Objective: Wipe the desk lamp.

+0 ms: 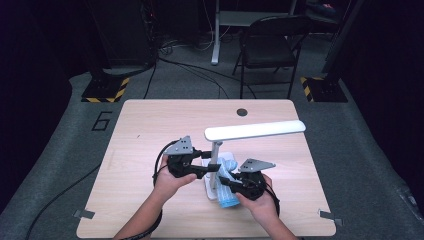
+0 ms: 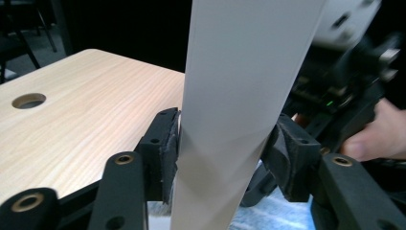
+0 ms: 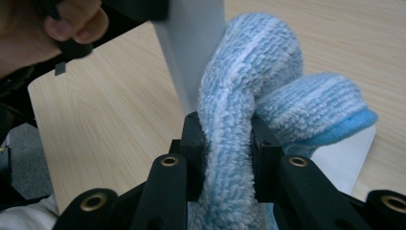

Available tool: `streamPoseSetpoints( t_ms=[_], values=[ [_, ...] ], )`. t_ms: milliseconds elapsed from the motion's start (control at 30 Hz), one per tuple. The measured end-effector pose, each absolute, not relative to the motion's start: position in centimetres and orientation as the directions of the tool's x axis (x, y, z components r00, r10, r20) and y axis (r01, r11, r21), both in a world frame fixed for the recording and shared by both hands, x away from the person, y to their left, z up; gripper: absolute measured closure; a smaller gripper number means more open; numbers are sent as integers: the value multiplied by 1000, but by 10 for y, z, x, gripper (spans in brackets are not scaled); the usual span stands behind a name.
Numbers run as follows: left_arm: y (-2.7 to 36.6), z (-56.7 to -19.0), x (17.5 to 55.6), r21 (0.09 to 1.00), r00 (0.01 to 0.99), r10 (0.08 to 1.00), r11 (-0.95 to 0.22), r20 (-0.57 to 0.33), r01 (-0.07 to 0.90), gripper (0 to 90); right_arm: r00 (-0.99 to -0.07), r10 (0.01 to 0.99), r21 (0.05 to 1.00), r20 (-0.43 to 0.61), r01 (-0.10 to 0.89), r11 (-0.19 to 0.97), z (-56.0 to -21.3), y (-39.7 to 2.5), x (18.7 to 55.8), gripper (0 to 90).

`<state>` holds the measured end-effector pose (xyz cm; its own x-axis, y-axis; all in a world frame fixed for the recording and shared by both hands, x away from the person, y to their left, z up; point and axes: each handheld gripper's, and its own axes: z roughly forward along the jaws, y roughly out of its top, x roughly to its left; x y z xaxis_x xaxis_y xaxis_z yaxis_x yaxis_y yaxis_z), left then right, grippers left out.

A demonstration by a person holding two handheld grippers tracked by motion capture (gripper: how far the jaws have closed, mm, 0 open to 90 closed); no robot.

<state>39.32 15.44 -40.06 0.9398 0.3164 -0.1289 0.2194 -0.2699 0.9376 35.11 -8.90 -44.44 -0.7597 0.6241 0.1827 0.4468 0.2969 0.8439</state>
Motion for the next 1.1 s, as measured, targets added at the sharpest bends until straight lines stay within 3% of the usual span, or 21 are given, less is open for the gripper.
streamPoseSetpoints(
  t_ms=[233,400,533,767,1100],
  values=[
    [163,-388,388,944,945,310,-268,-107,195,444,-742,645,813,185,484,324,-468,-86,357,718],
    [168,-387,388,939,944,311,-278,-113,204,516,-734,648,787,205,517,336,-481,-87,361,715],
    [167,-391,389,938,944,308,-280,-117,207,518,-732,651,791,203,514,331,-482,-87,362,713],
    [168,-390,388,936,946,307,-295,-99,194,522,-748,639,815,180,477,329,-467,-85,358,714],
    [171,-390,388,937,949,293,-285,-117,203,566,-773,616,879,150,389,275,-420,-94,351,713]
  ],
)
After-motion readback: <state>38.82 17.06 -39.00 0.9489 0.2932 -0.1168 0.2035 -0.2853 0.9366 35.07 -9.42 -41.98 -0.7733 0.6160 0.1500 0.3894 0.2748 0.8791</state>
